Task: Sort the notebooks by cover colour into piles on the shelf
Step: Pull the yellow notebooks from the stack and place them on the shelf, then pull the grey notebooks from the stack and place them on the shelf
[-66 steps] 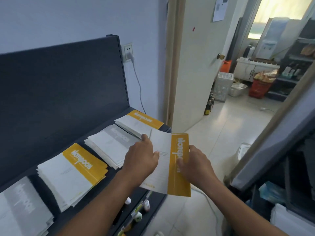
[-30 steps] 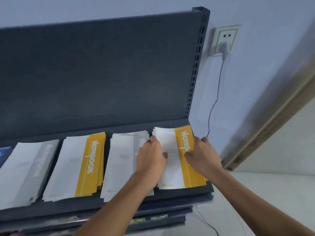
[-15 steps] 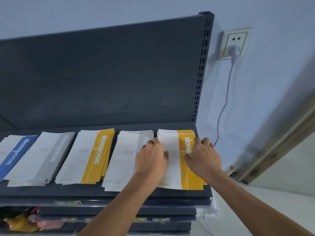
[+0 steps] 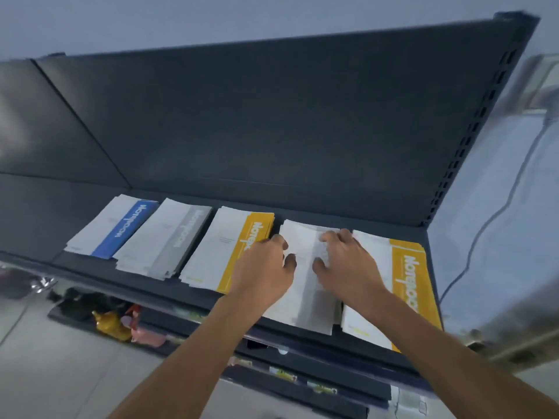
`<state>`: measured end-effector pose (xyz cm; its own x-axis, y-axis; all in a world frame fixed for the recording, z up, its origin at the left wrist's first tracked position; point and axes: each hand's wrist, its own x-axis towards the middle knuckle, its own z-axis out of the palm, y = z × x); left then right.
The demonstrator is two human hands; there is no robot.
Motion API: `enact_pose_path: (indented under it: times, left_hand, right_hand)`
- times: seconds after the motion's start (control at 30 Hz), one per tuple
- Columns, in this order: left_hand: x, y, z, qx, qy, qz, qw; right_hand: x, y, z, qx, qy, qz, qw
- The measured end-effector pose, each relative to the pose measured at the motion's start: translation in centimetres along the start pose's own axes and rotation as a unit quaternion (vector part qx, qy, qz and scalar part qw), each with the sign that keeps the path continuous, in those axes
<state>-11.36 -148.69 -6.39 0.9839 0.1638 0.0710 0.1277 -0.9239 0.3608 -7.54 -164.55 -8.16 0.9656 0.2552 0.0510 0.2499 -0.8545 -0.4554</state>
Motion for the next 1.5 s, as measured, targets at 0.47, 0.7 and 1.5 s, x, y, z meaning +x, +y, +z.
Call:
enact_pose_path:
  times: [0.47,0.7,1.5]
  left_hand:
    - [-4.5,-24.6,-12.5,0.008,0.084,-0.204,0.975]
    - [-7.6,-41.5,-19.5,0.016,0.129,-0.250,0.959]
    - [-8.3,-79.7,-32.1,0.024,0.169,-0.367,0.915]
  right_hand:
    - [4.6,-27.4,10.4,-0.008,-0.113,-0.264,0.958]
    - [5.6,-45.2,18.0,-0.037,-0.116,-0.339,0.933]
    - [13.3,-81.2,38.6,0.003,-0.185,-0.452,0.873]
